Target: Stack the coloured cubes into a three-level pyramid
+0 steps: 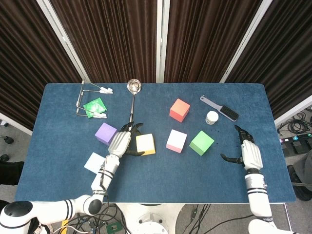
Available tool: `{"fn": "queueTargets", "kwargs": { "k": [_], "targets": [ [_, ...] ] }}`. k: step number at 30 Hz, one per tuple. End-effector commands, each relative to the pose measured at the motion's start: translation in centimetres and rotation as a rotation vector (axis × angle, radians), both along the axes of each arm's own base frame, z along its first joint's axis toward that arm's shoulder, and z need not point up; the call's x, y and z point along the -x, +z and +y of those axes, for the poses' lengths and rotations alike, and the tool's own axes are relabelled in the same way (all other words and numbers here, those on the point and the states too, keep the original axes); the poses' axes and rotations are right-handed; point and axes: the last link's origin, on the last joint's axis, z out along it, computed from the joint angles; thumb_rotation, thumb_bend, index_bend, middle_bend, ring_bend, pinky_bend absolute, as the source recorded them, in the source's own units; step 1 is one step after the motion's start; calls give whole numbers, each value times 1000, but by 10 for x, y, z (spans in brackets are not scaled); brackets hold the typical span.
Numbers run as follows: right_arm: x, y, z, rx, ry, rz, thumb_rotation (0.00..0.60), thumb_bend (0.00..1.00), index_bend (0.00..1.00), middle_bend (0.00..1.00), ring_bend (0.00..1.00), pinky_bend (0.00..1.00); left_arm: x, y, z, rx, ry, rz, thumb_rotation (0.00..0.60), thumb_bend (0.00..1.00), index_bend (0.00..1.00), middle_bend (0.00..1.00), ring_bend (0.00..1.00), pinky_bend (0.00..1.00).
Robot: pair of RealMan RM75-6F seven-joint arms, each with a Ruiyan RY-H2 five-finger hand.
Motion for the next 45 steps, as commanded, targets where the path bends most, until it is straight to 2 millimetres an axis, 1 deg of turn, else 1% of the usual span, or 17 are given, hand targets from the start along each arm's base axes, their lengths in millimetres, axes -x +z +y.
{"fn": "queueTargets", "kwargs": {
  "k": [1,9,17,23,27,31,36,45],
  "targets": [
    [-5,-10,-3,-5,-1,-5,600,57,0,96,0,0,2,1,1,0,0,4,600,138,128,400,33,80],
    [-9,-35,-2,-1,-23,-39,600,66,0,127,0,0,5,4,2,-5,-4,7,600,160,127,400,32,80],
    [-9,-44,-5,15,-26,-78,600,73,0,148,0,0,8,7,3,-2,-3,0,600,165,128,400,33,80],
    [-16,-48,-5,5,-3,-153,600,73,0,154,0,0,8,7,3,3,-4,-3,600,166,127,400,33,80],
    [-14,-41,-4,11,-4,-166,600,73,0,154,0,0,9,10,4,-4,-4,-4,600,166,127,400,33,80],
    [-12,-31,-4,20,-6,-167,600,72,0,154,0,0,9,11,3,-9,-5,-6,600,166,127,400,32,80],
    [-14,-16,-7,62,7,-190,600,73,0,154,0,0,7,10,3,-6,-17,0,600,170,127,400,33,80],
    [-14,14,-12,154,23,-243,600,74,0,154,0,0,-3,8,6,1,-74,30,600,182,127,418,43,80]
  ]
}}
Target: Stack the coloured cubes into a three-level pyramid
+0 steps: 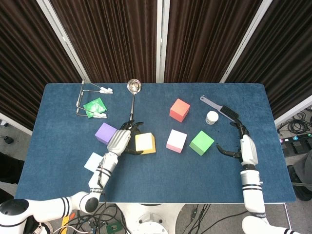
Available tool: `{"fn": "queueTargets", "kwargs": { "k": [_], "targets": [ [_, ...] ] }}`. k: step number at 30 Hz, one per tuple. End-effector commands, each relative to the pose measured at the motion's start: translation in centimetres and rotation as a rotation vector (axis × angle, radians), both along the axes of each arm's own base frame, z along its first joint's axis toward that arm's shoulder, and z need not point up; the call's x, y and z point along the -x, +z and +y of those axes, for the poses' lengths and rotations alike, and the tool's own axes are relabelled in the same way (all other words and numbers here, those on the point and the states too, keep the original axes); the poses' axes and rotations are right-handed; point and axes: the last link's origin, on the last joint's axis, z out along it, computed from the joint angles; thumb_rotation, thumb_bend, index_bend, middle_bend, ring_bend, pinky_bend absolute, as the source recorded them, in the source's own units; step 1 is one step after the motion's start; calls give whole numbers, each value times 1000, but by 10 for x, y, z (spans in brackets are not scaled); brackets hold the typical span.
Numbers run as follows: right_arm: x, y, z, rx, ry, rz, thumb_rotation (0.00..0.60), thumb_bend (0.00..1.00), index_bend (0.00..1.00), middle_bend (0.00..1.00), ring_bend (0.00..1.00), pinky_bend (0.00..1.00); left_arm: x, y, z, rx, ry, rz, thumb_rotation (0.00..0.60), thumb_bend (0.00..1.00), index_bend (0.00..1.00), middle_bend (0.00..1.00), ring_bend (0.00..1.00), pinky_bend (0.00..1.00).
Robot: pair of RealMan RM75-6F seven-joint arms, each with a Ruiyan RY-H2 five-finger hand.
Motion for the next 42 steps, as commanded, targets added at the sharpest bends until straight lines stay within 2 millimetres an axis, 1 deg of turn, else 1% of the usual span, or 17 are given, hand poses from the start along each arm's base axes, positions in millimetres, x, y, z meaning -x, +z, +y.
{"fn": "queueTargets", "kwargs": {
  "k": [1,6,14,22,30,33,37,42],
  "targets": [
    [1,8,-1,29,-3,-20,600,73,0,154,0,0,-1,-2,0,7,-10,10,600,183,127,419,46,80],
    [6,19,-1,68,-7,-60,600,73,0,154,0,0,-5,-5,1,18,-27,24,600,192,128,423,51,80],
    [12,34,0,127,4,-104,600,73,0,152,0,0,-16,-1,9,11,-93,75,600,191,127,428,61,80],
    [18,40,2,146,2,-126,600,74,0,149,0,0,-25,6,30,-5,-144,96,600,193,127,428,61,80],
    [21,41,2,144,3,-126,600,74,0,145,0,0,-34,-3,47,49,-183,108,600,197,127,428,61,80],
    [23,42,2,148,0,-127,600,73,0,144,0,0,-34,-8,47,69,-190,107,600,199,127,429,61,80],
    [25,42,1,145,-6,-130,600,73,0,143,0,0,-34,-14,38,103,-187,80,600,199,127,430,61,80],
    [27,41,0,141,-10,-134,600,75,0,143,0,0,-32,-16,30,135,-177,65,600,199,127,441,76,80]
  ]
}}
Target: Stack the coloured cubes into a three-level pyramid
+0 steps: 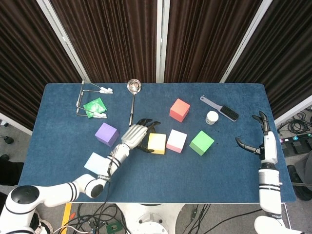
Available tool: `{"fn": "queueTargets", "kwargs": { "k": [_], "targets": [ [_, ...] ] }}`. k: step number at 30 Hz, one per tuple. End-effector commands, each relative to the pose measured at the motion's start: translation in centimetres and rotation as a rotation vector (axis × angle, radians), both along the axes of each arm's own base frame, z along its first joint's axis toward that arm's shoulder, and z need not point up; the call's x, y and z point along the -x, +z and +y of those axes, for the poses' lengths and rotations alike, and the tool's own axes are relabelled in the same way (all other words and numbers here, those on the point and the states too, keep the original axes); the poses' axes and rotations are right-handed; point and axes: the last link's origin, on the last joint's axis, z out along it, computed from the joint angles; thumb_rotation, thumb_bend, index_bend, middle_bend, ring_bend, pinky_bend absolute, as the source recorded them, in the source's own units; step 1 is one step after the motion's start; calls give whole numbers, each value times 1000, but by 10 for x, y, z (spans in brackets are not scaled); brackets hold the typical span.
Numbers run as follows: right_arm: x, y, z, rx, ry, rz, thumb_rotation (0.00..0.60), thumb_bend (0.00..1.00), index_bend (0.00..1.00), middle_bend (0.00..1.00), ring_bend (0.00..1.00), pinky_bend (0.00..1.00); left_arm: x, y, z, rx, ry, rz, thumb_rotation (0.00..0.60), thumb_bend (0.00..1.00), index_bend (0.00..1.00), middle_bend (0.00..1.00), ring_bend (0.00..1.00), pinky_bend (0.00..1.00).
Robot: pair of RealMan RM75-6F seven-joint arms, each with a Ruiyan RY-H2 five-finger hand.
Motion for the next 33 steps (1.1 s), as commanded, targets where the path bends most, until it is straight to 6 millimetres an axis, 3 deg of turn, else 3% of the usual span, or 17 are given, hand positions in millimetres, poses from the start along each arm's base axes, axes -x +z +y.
{"fn": "queueTargets", "kwargs": {
  "k": [1,16,33],
  "targets": [
    [2,0,0,2,-3,-2,600,74,0,142,0,0,0,1,-4,16,4,-10,600,199,127,444,78,80],
    [12,3,0,3,-17,-24,600,74,0,142,0,0,-24,0,-24,73,-49,-35,600,199,127,455,80,81],
    [16,2,0,7,-18,-15,600,74,0,140,0,0,-20,1,-17,-23,54,-13,600,199,127,456,80,74]
  ]
}}
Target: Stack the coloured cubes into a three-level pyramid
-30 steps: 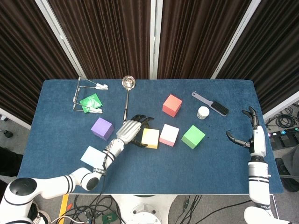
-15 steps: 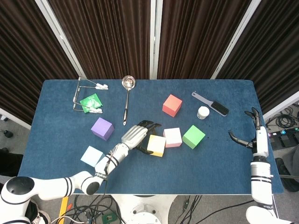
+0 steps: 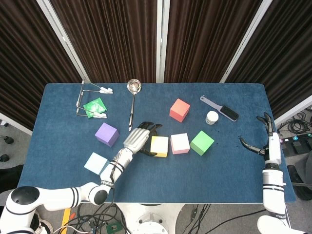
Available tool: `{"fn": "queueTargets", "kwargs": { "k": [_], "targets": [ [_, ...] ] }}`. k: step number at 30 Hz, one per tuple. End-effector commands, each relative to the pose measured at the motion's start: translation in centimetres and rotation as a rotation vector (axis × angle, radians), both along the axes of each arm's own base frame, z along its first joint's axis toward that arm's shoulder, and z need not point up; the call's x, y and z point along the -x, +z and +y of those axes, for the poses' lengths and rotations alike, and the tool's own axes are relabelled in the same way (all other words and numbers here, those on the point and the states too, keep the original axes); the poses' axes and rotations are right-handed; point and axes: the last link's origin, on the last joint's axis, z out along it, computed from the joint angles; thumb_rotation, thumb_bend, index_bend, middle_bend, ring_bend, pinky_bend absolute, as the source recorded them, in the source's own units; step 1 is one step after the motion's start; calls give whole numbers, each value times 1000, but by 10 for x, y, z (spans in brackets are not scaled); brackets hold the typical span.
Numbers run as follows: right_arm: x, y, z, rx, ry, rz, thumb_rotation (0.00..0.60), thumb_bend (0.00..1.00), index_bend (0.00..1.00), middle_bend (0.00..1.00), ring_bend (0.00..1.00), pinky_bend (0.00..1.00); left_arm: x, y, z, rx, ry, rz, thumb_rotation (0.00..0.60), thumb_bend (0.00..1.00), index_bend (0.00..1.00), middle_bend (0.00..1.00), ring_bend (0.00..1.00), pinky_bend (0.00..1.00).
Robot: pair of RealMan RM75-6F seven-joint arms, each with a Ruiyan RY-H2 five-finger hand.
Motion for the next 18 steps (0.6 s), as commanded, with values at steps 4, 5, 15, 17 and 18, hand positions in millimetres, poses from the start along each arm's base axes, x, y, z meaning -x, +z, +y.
{"fn": "queueTargets", "kwargs": {
  "k": [4,5,15,17,18],
  "targets": [
    [0,-1,0,-1,1,4,600,74,0,139,0,0,-3,-3,2,-5,24,-13,600,199,127,456,80,75],
    [0,-1,0,-2,0,5,600,74,0,138,0,0,-4,-4,2,-2,28,-16,600,199,127,456,80,74],
    [3,0,1,-5,-2,2,600,74,0,135,0,0,-9,-9,7,4,78,-32,600,199,127,460,87,74],
    [4,0,2,-4,-4,2,600,74,0,135,0,0,-9,-11,8,10,82,-32,600,199,127,460,87,74],
    [4,0,2,-4,-4,2,600,74,0,135,0,0,-10,-11,8,13,85,-33,600,199,127,460,87,74]
  ]
}}
